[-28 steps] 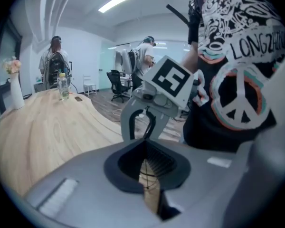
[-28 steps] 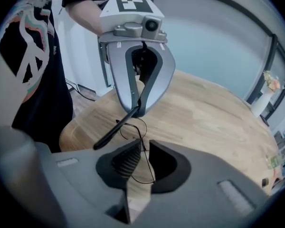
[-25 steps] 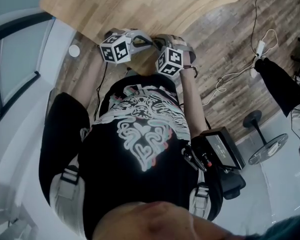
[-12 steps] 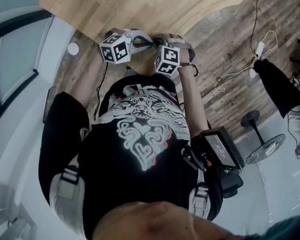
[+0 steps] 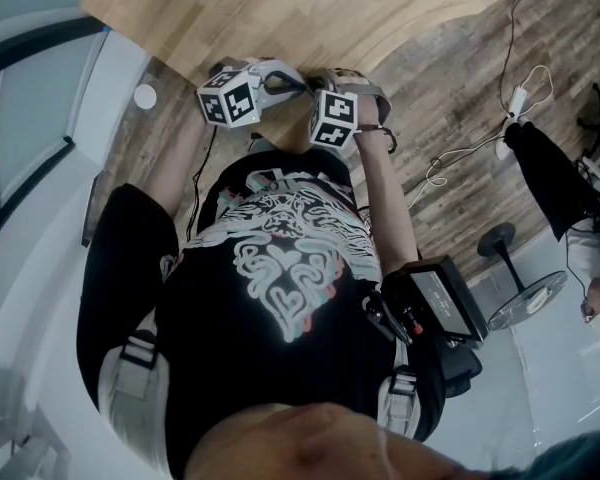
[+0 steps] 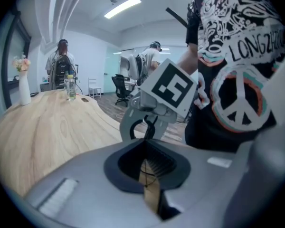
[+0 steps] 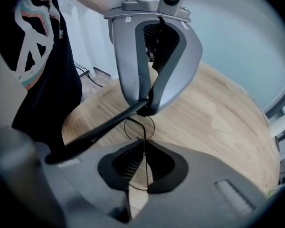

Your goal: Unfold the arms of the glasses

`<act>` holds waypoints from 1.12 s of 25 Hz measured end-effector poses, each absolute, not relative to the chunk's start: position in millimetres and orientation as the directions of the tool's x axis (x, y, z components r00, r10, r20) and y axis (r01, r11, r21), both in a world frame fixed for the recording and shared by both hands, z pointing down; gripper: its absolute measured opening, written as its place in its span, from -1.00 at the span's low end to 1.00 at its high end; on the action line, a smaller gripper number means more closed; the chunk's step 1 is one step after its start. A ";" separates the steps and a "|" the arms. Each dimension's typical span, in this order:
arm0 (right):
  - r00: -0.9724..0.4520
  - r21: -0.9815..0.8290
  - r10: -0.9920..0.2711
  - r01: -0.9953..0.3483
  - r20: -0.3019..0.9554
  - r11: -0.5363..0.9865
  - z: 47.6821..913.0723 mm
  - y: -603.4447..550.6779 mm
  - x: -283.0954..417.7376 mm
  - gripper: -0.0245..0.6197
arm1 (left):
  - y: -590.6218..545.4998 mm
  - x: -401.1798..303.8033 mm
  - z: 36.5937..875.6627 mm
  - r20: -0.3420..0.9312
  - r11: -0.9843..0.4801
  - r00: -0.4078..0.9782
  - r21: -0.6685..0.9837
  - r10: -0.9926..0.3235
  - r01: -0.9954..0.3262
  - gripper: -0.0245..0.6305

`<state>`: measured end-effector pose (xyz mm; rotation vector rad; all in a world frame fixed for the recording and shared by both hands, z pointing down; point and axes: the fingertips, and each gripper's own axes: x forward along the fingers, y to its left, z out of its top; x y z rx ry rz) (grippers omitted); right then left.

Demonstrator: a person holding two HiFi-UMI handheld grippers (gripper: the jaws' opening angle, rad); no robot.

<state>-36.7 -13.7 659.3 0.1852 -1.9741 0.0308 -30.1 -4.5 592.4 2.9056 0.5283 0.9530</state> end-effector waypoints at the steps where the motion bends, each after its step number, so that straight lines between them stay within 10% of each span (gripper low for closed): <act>1: -0.387 0.070 -0.120 -0.140 0.914 0.988 659.3 -13.9 -36.8 -0.86 | -5.2 -31.0 591.8 0.567 -0.944 0.757 0.144 0.325 0.298 -0.95; 28: -0.677 -0.169 -0.286 -0.522 0.678 0.836 600.9 -35.1 -24.7 -0.92 | -66.5 -59.8 569.5 0.316 -0.882 0.944 0.466 0.091 -0.070 -0.96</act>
